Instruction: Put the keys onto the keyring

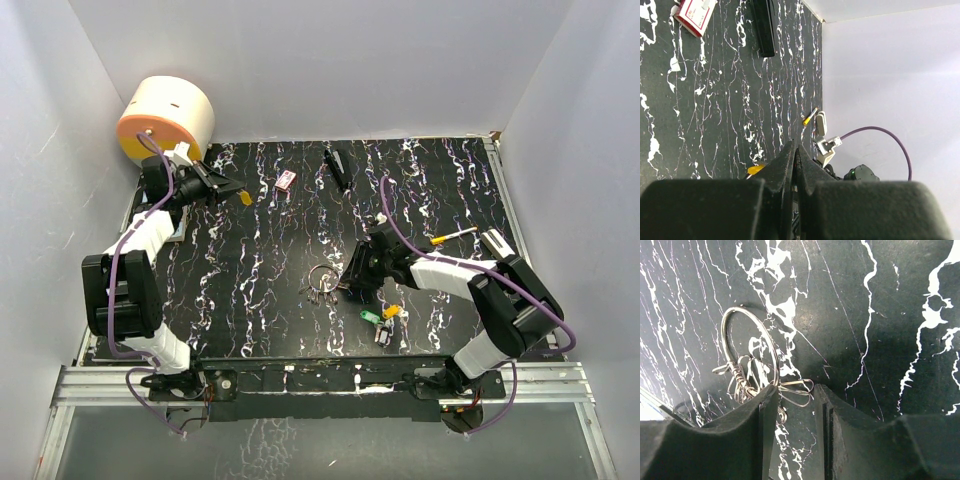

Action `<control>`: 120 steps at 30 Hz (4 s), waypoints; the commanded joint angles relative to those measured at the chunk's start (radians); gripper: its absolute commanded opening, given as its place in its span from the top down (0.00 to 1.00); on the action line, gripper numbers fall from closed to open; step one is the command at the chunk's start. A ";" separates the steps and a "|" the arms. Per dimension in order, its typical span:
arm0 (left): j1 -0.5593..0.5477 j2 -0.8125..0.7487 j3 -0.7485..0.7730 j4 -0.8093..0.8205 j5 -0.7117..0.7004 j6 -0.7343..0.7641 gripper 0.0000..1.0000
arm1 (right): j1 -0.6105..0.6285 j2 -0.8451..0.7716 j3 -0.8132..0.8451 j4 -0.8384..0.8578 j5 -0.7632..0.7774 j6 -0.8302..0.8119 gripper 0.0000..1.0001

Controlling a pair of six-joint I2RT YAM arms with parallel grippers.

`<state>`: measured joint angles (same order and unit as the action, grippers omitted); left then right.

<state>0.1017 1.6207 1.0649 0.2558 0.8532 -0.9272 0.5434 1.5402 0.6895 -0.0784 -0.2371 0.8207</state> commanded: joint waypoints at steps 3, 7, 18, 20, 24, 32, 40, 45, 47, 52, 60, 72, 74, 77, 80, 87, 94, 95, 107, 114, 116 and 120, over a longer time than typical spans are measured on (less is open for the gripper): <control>0.012 -0.078 -0.009 0.023 0.015 -0.002 1.00 | 0.006 0.019 0.007 0.039 0.046 0.008 0.70; 0.015 -0.077 -0.011 0.025 0.017 -0.004 1.00 | 0.006 0.029 0.025 0.016 0.062 -0.001 0.80; 0.022 -0.072 -0.011 0.030 0.017 -0.010 1.00 | 0.003 0.073 0.123 -0.053 0.109 -0.062 0.92; 0.024 -0.072 -0.010 0.030 0.017 -0.010 1.00 | 0.000 0.097 0.168 -0.068 0.115 -0.088 0.93; 0.027 -0.074 -0.009 0.030 0.015 -0.016 1.00 | -0.014 0.170 0.297 -0.121 0.112 -0.177 0.92; 0.040 -0.078 -0.022 0.041 0.014 -0.034 1.00 | -0.025 0.394 0.652 -0.263 0.070 -0.384 0.92; 0.069 -0.076 -0.031 0.042 0.016 -0.034 1.00 | -0.026 0.379 0.701 -0.372 0.066 -0.370 0.63; 0.085 -0.083 -0.033 0.039 0.017 -0.014 1.00 | 0.032 0.244 0.583 -0.339 -0.015 -0.385 0.55; 0.087 -0.091 -0.030 0.022 0.004 0.015 1.00 | 0.084 0.223 0.569 -0.349 -0.004 -0.385 0.56; 0.090 -0.109 -0.028 -0.004 -0.011 0.061 1.00 | 0.206 0.222 0.584 -0.401 0.110 -0.433 0.57; 0.104 -0.144 -0.041 -0.048 -0.036 0.118 1.00 | 0.292 0.159 0.494 -0.255 0.227 -0.738 0.64; 0.132 -0.189 -0.064 -0.066 -0.063 0.151 1.00 | 0.292 0.189 0.431 -0.080 0.106 -0.920 0.63; 0.134 -0.196 -0.068 -0.068 -0.066 0.154 1.00 | 0.293 0.194 0.426 -0.061 0.083 -0.928 0.62; 0.136 -0.201 -0.072 -0.066 -0.068 0.157 1.00 | 0.293 0.199 0.427 -0.049 0.044 -0.944 0.62; 0.138 -0.205 -0.074 -0.065 -0.071 0.157 1.00 | 0.295 0.232 0.435 -0.049 0.000 -0.954 0.62; 0.147 -0.214 -0.088 -0.063 -0.075 0.158 1.00 | 0.313 0.271 0.434 -0.056 -0.051 -0.969 0.62; 0.152 -0.213 -0.089 -0.059 -0.075 0.154 1.00 | 0.317 0.270 0.420 -0.057 -0.046 -0.970 0.61; 0.152 -0.213 -0.090 -0.059 -0.074 0.154 1.00 | 0.318 0.270 0.420 -0.057 -0.048 -0.970 0.62; 0.156 -0.212 -0.098 -0.050 -0.076 0.144 1.00 | 0.322 0.294 0.397 -0.040 -0.031 -0.947 0.62; 0.159 -0.213 -0.103 -0.045 -0.074 0.137 1.00 | 0.332 0.296 0.390 -0.040 -0.031 -0.945 0.63; 0.160 -0.214 -0.106 -0.042 -0.072 0.136 1.00 | 0.335 0.296 0.382 -0.043 -0.026 -0.948 0.65; 0.160 -0.214 -0.108 -0.040 -0.071 0.131 1.00 | 0.338 0.288 0.364 -0.047 -0.013 -0.945 0.75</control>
<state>0.2535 1.4750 0.9630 0.1871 0.7700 -0.7895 0.8719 1.8282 1.0805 -0.1658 -0.2638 -0.1215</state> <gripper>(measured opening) 0.007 0.298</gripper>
